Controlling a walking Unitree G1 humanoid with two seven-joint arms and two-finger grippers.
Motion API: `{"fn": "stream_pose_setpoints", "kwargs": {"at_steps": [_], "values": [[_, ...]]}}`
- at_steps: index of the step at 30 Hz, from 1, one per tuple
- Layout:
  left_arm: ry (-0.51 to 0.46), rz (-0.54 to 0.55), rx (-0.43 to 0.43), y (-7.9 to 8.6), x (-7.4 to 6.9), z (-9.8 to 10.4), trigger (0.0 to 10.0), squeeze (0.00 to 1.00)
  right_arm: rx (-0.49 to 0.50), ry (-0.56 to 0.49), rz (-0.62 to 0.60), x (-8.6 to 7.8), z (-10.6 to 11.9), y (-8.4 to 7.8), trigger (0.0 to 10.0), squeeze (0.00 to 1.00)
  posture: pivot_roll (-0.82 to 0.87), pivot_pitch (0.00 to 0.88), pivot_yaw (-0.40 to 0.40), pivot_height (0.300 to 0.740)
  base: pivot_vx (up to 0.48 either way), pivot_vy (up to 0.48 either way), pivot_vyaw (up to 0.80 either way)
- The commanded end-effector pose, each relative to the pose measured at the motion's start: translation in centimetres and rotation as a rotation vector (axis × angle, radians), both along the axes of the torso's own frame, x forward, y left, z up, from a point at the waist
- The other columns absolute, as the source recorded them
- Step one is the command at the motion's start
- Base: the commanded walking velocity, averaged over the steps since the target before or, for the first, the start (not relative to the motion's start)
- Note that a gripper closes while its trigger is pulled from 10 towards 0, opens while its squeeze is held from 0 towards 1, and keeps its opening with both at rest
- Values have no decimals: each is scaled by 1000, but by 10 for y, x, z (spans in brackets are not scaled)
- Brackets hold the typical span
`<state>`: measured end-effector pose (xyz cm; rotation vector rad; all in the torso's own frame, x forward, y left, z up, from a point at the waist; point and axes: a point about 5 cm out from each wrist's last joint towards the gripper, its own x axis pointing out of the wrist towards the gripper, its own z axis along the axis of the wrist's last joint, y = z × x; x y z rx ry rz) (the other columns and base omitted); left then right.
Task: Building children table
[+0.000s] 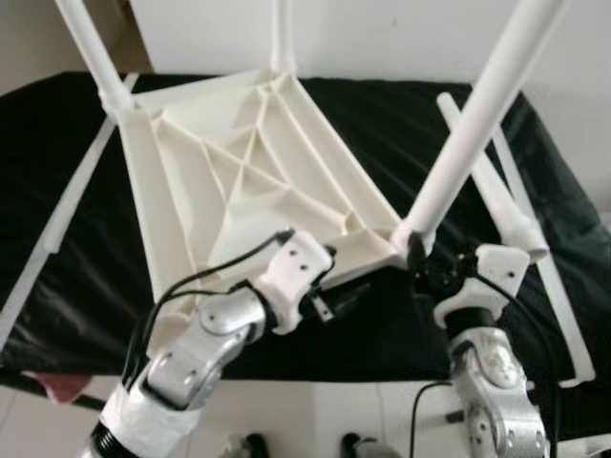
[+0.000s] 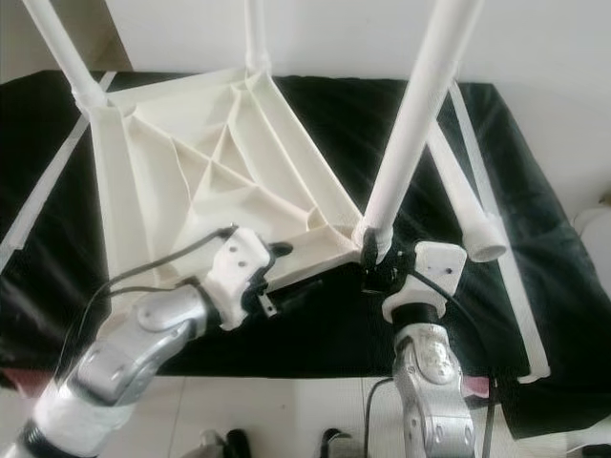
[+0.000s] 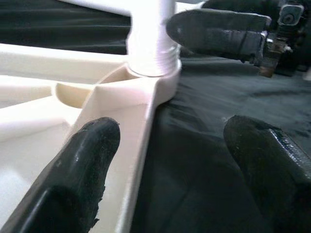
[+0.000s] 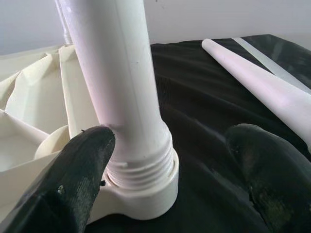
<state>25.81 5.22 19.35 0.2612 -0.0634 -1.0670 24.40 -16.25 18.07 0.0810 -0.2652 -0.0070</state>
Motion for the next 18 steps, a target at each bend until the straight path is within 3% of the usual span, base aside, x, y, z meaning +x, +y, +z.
{"fn": "stream_pose_setpoints", "kwargs": {"at_steps": [1, 7, 10, 18], "values": [[-9, -45, 10, -2, -4, 4, 10000, 0, -6, 11, 11, -7, -4, 0, 10000, 0, -200, 247, 22, 740, 0, 0, 0], [-17, -50, -2, -2, -3, 8, 10000, 0, -12, 58, -34, -19, -15, -6, 10000, 0, -212, 254, 29, 740, 0, 0, 0], [-22, -45, -11, -2, 0, 10, 10000, 0, -50, 70, -138, -24, -18, -23, 10000, 0, -217, 250, 31, 740, 0, 0, 0], [-27, -51, -5, -3, 2, 9, 10000, 0, -60, 85, -253, -19, -22, -42, 10000, 0, -220, 245, 30, 740, 0, 0, 0]]}}
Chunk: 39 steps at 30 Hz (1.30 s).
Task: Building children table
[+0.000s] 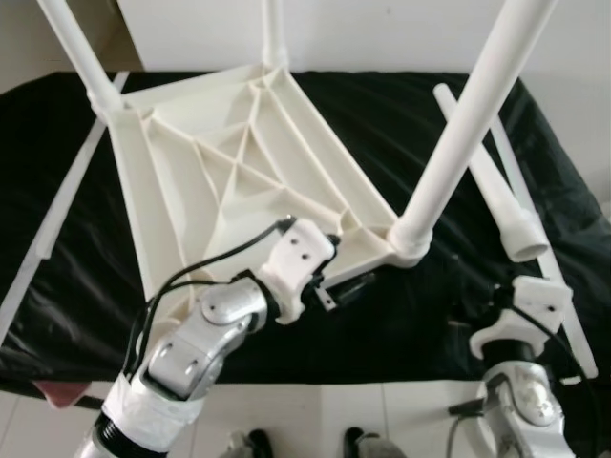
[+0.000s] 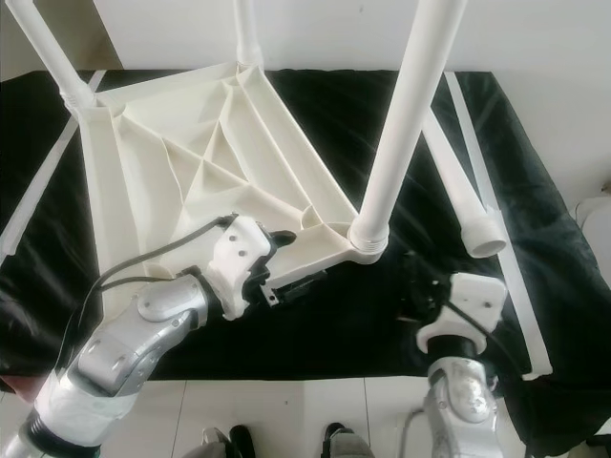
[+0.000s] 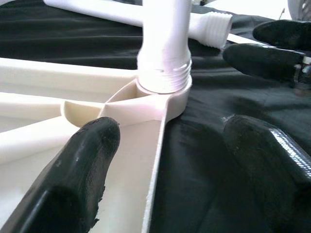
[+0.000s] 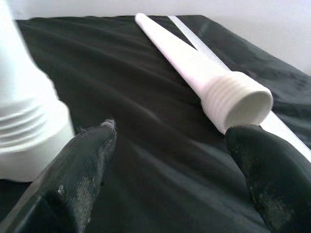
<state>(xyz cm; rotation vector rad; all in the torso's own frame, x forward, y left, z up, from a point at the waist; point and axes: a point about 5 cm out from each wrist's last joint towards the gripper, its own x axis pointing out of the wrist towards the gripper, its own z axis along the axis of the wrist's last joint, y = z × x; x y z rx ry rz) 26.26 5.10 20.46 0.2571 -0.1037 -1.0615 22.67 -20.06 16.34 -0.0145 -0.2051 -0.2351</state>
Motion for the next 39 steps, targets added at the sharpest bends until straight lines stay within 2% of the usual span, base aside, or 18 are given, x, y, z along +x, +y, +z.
{"fn": "stream_pose_setpoints", "kwargs": {"at_steps": [1, 10, 15, 20, 33, 39], "values": [[2, -53, 21, -2, -2, -2, 10000, 0, 10, 16, -29, -1, -6, -6, 10000, 0, -220, 245, 30, 740, 0, 0, 0], [-11, -60, 22, -4, 2, 2, 10000, 0, 123, 10, -117, 21, -18, -19, 10000, 0, -205, 228, 49, 740, 0, 0, 0], [-11, -62, 25, -4, 1, 2, 10000, 0, 139, 0, -116, 28, -18, -22, 10000, 0, -197, 227, 58, 740, 0, 0, 0], [-9, -69, 28, -4, -1, 3, 10000, 0, 160, -22, -86, 41, -15, -28, 10000, 0, -183, 232, 70, 740, 0, 0, 0], [-4, -65, 35, -2, -2, 2, 10000, 0, 182, -33, -1, 58, -17, -31, 10000, 0, -160, 228, 61, 740, 0, 0, 0], [1, -67, 38, -2, -5, 1, 10000, 0, 178, -43, 34, 73, -14, -31, 10000, 0, -142, 222, 55, 740, 0, 0, 0]]}}
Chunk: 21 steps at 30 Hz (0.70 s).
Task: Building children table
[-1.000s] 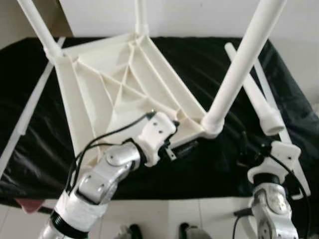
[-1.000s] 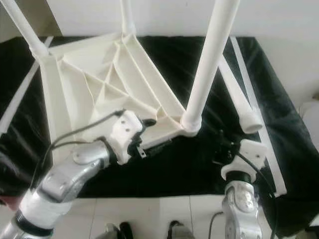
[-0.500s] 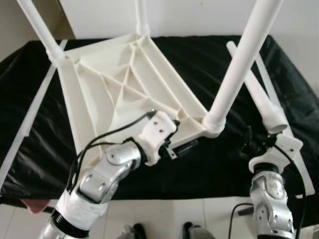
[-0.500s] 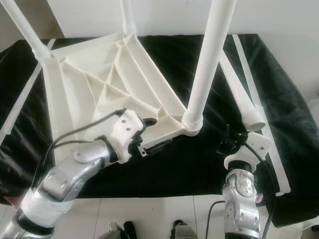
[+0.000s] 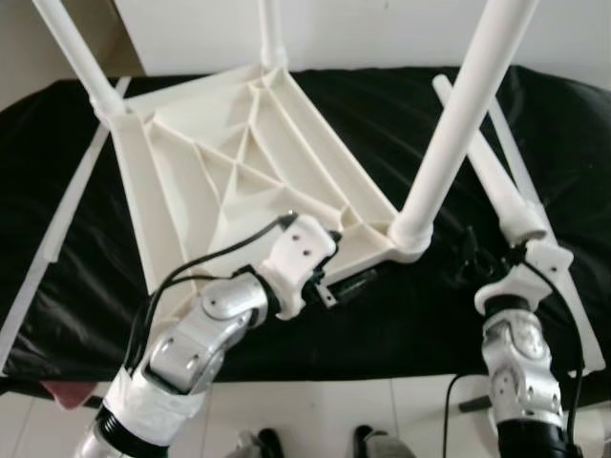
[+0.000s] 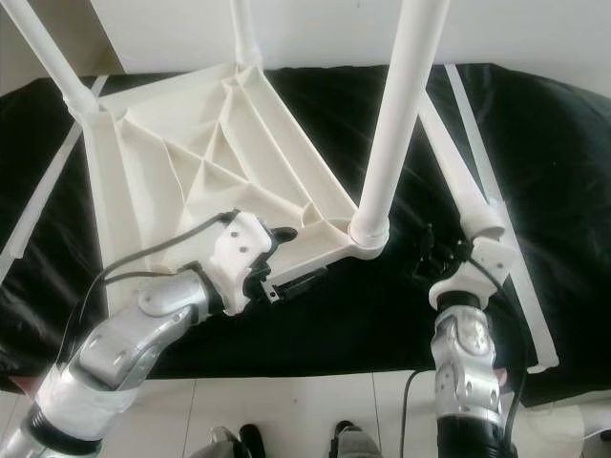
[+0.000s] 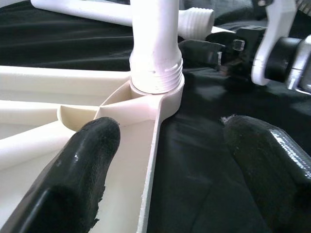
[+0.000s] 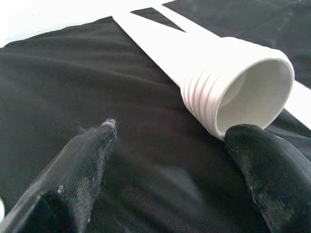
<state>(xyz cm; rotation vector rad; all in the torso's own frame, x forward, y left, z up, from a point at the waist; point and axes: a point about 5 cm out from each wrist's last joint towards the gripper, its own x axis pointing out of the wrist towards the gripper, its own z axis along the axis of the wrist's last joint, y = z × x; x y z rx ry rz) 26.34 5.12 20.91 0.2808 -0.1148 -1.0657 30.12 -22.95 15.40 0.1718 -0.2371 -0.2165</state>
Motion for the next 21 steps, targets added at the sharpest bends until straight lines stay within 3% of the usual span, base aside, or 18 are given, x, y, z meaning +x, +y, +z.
{"fn": "stream_pose_setpoints", "kwargs": {"at_steps": [1, 19, 20, 21], "values": [[21, -62, 24, -2, -6, -4, 10000, 0, 0, 11, -2, -1, -5, -2, 10000, 0, -142, 222, 55, 740, 0, 0, 0], [29, -37, 35, 3, -9, -5, 10000, 0, 24, -67, 23, 19, 11, -2, 10000, 0, -112, 217, 65, 740, 0, 0, 0], [28, -39, 36, 3, -9, -5, 10000, 0, 27, -69, 22, 26, 12, -2, 4275, 0, -111, 217, 68, 740, 0, 0, 0], [27, -40, 37, 2, -9, -5, 10000, 0, 28, -67, 20, 32, 12, -2, 3922, 0, -109, 214, 68, 740, 0, 0, 0]]}}
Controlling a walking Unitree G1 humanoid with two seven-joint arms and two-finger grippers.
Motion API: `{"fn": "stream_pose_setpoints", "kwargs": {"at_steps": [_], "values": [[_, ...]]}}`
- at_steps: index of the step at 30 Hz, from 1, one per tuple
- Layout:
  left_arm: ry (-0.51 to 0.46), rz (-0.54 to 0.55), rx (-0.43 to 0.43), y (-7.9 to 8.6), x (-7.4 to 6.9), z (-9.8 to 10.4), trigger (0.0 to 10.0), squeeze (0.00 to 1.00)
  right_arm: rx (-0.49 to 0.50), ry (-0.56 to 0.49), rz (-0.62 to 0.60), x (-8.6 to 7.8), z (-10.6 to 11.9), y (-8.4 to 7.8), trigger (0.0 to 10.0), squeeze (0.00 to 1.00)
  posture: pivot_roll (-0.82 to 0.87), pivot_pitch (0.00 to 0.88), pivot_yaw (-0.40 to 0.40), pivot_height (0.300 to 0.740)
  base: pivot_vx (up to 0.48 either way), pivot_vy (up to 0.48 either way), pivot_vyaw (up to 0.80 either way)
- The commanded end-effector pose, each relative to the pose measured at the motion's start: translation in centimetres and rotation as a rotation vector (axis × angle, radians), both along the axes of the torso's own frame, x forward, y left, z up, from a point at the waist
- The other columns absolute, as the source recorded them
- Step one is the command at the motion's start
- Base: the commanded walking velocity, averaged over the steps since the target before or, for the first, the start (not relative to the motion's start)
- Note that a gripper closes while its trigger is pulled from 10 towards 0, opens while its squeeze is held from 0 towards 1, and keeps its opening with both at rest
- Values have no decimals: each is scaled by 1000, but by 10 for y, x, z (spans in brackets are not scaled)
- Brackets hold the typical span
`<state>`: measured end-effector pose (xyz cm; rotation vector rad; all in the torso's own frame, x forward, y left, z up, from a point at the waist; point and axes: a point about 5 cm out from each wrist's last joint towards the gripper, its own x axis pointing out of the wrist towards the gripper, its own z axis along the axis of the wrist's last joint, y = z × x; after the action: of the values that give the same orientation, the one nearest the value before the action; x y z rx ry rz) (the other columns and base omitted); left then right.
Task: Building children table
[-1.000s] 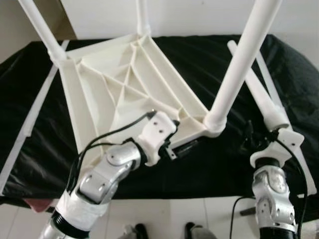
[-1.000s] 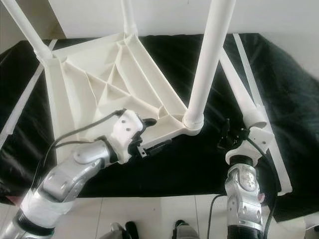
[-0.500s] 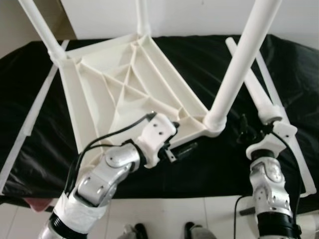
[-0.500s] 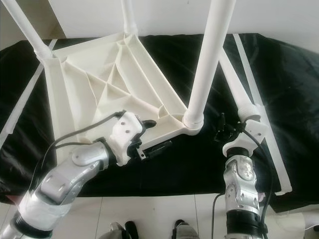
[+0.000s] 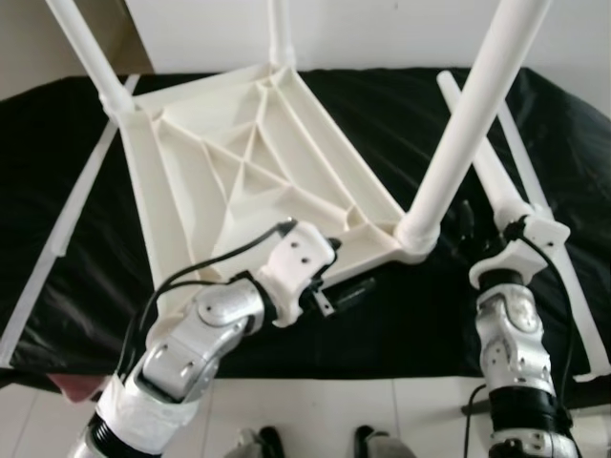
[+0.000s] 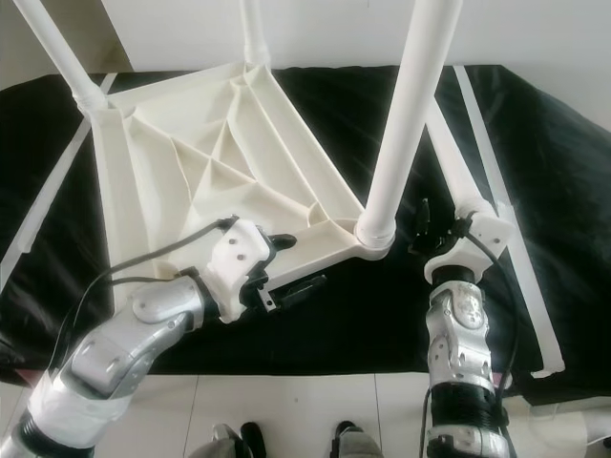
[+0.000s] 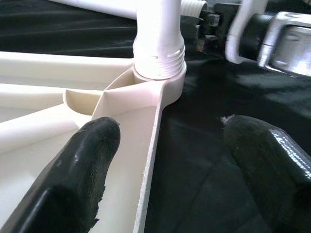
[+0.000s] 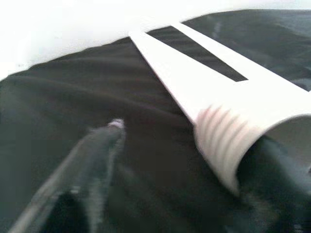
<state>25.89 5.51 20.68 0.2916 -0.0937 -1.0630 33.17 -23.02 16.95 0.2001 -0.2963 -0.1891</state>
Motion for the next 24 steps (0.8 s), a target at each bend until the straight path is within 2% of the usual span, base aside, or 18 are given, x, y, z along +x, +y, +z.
{"fn": "stream_pose_setpoints", "kwargs": {"at_steps": [1, 5, 11, 14, 17, 22, 24], "values": [[15, -47, 18, -2, -4, -2, 10000, 0, 17, -1, 4, 6, -3, 0, 0, 0, -105, 217, 68, 740, 0, 0, 0], [13, -46, 22, -2, -5, -2, 10000, 0, -2, 3, 16, 17, -3, 6, 0, 0, -89, 210, 66, 740, 0, 0, 0], [12, -39, 22, -1, -5, -1, 10000, 0, -7, -11, 10, 19, 2, 8, 0, 0, -81, 208, 55, 740, 0, 0, 0], [14, -23, 20, 1, -5, -2, 10000, 0, -2, -49, 21, 21, 11, 13, 0, 0, -78, 204, 51, 740, 0, 0, 0], [16, -18, 18, 2, -6, -2, 10000, 0, -54, -116, 24, 20, 23, 19, 0, 0, -81, 200, 52, 740, 0, 0, 0], [12, -15, 15, 2, -4, -1, 10000, 0, -87, -173, 15, 16, 34, 21, 0, 0, -85, 197, 55, 740, 0, 0, 0], [4, -8, -4, 2, -2, 3, 10000, 0, -119, -245, 17, 12, 49, 25, 0, 0, -88, 195, 59, 740, 0, 0, 0]]}}
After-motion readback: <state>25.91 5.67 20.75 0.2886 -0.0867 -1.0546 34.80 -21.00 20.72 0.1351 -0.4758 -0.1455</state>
